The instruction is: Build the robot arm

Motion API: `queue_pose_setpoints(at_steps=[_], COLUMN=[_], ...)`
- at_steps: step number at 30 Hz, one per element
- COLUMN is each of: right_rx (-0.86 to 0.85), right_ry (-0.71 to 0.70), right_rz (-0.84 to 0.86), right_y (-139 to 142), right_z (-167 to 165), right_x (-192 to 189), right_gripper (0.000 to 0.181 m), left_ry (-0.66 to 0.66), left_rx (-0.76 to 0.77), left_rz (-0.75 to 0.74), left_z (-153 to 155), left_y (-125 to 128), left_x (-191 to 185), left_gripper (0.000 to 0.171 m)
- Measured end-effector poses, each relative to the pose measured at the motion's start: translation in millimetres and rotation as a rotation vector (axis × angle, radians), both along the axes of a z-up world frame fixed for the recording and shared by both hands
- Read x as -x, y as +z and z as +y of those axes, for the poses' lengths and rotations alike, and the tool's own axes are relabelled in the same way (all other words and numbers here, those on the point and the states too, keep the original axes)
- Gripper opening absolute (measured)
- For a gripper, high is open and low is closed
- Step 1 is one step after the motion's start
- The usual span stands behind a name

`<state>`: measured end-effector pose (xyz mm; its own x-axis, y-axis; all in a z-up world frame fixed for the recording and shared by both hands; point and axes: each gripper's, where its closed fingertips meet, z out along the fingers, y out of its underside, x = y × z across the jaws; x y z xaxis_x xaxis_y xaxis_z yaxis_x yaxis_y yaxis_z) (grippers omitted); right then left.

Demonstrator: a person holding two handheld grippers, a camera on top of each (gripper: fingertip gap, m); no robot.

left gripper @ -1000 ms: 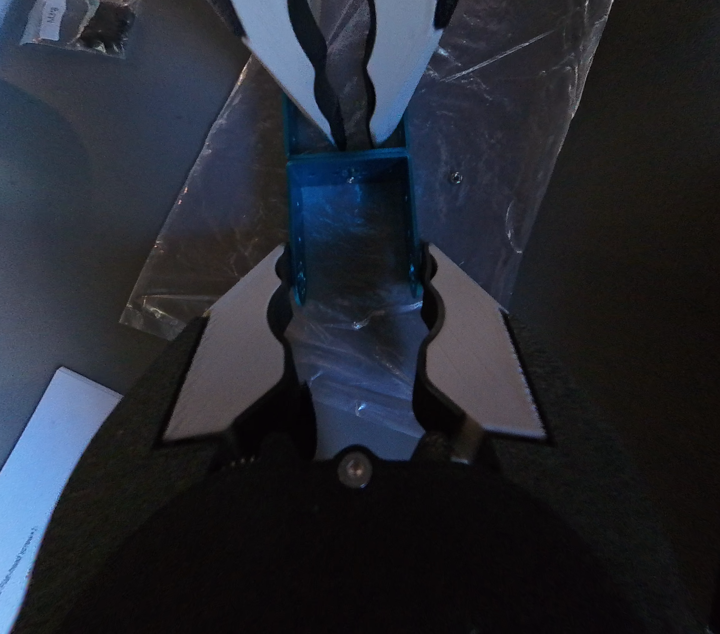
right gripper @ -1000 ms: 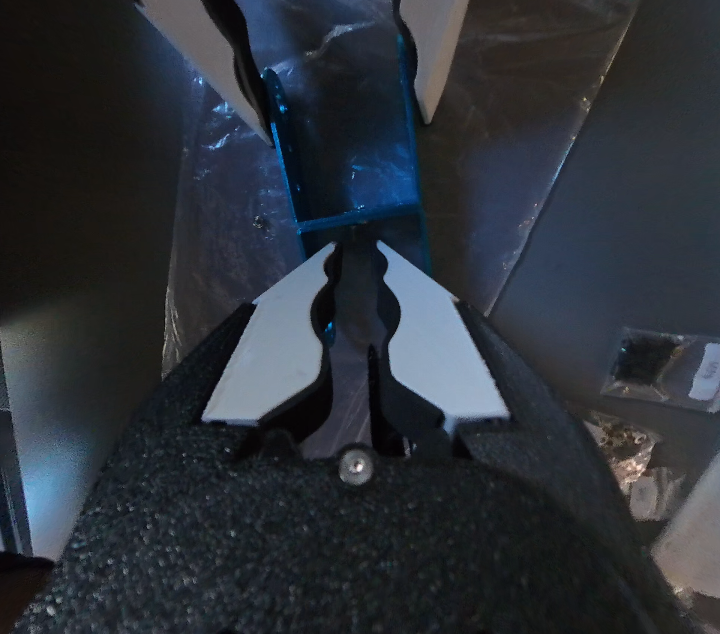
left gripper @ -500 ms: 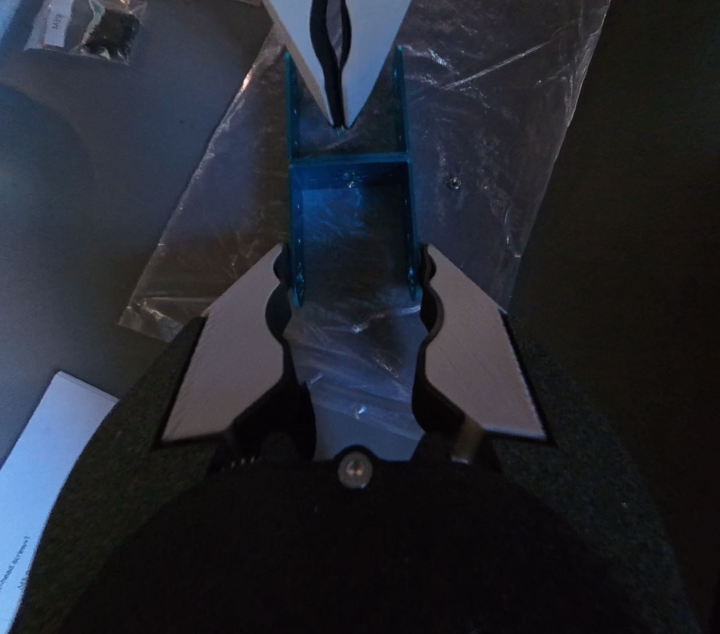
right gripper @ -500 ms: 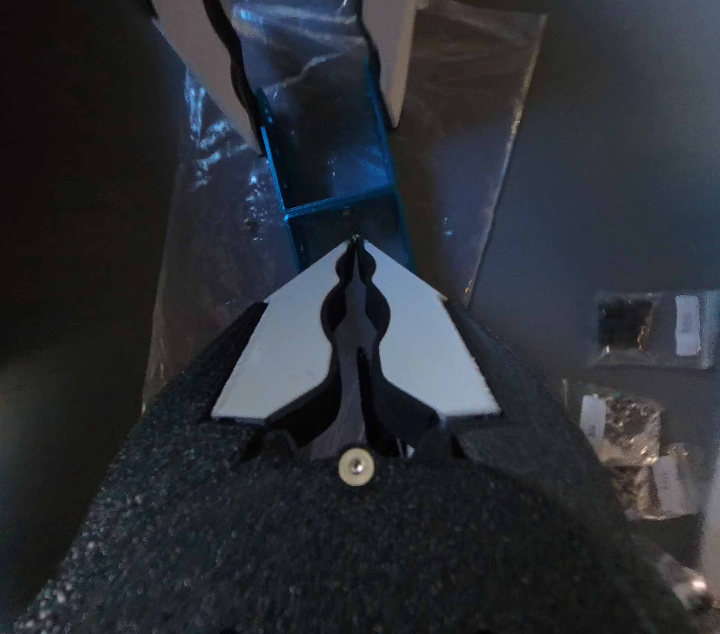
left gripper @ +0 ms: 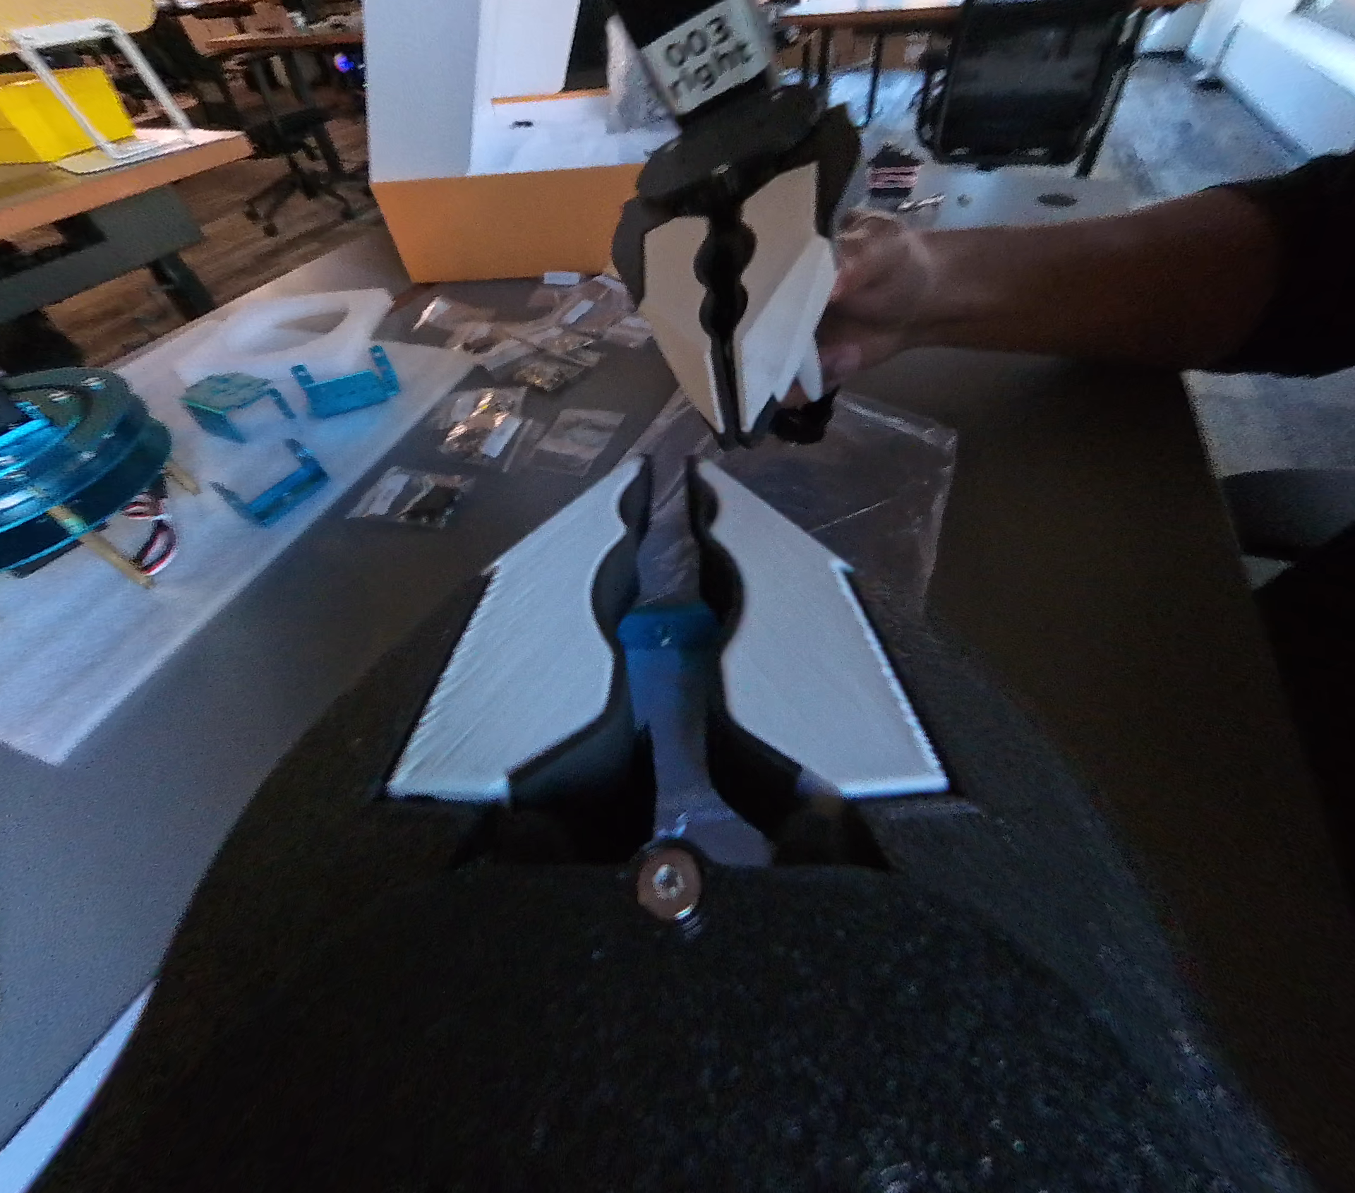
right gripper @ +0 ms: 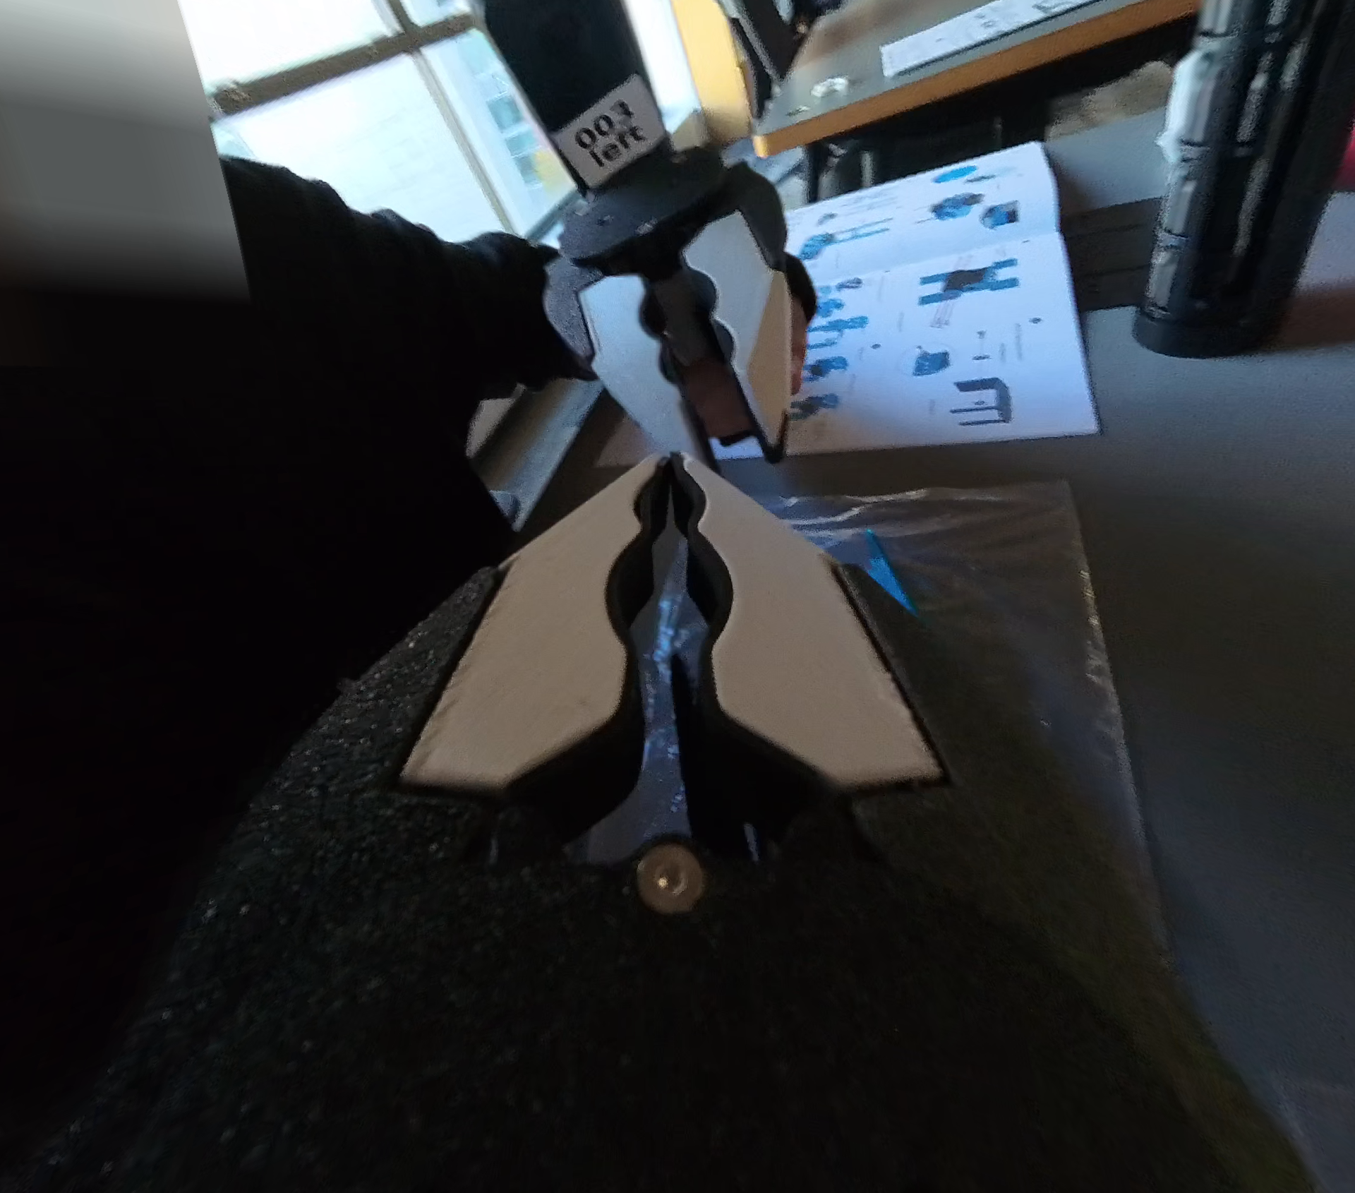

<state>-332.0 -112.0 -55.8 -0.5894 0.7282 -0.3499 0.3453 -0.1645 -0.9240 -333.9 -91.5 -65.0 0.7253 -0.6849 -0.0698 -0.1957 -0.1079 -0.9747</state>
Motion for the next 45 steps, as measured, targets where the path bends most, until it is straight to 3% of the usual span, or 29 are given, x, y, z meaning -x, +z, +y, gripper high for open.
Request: queue_pose_setpoints(at_steps=[1, 4, 6, 8, 10, 15, 18, 20, 26, 29, 35, 40, 45], right_rx=[-0.051, -0.149, -0.233, -0.291, -0.364, -0.685, -0.594, -0.523, -0.644, -0.728, -0.712, -0.756, -0.788], right_ry=[-0.022, -0.049, -0.089, -0.057, -0.021, -0.016, -0.039, -0.001, -0.067, -0.123, -0.126, -0.113, -0.12], right_rz=[-0.019, -0.115, -0.143, -0.179, -0.219, -0.391, -0.401, -0.367, -0.346, -0.323, -0.335, -0.341, -0.343], right_y=[-5.6, -21.8, -33.4, -45.0, -56.1, -102.4, -96.7, -96.3, -114.0, -116.6, -119.3, -120.6, -118.5], right_z=[2.2, 6.7, 9.3, -1.4, -10.6, 3.0, 5.2, -12.7, -33.3, -27.5, -25.7, -29.2, -25.9], right_x=[1.4, -3.4, -7.0, -13.4, -18.7, -37.5, -35.7, -26.9, 1.4, 8.3, 11.5, 14.0, 20.4], right_gripper=[0.0, 0.0, 0.0, 0.0, 0.006, 0.011, 0.018, 0.018, 0.026, 0.023, 0.02, 0.02, 0.018], left_ry=[0.033, 0.093, 0.011, -0.024, -0.138, -0.146, -0.109, -0.072, 0.138, 0.117, 0.019, -0.005, 0.032], left_rx=[-0.004, 0.008, 0.091, 0.14, 0.192, 0.221, 0.205, 0.207, 0.278, 0.298, 0.353, 0.356, 0.367], left_rz=[0.046, 0.142, 0.169, 0.215, 0.284, 0.35, 0.417, 0.427, 0.432, 0.423, 0.38, 0.438, 0.388], left_z=[3.9, 13.0, 5.7, 1.2, -16.5, -35.7, -46.9, -53.5, -42.8, -39.0, -34.9, -33.2, -34.8], left_y=[-3.5, -12.9, -26.6, -35.2, -46.2, -55.9, -65.4, -69.4, -92.7, -101.1, -104.2, -104.4, -101.5], left_x=[6.0, 23.0, 20.0, 22.7, 19.6, 24.1, 19.3, 12.7, 22.0, 19.1, 21.4, 40.0, 48.0], left_gripper=[0.0, 0.0, 0.0, 0.0, 0.001, 0.01, 0.01, 0.01, 0.025, 0.023, 0.003, 0.005, 0.017])
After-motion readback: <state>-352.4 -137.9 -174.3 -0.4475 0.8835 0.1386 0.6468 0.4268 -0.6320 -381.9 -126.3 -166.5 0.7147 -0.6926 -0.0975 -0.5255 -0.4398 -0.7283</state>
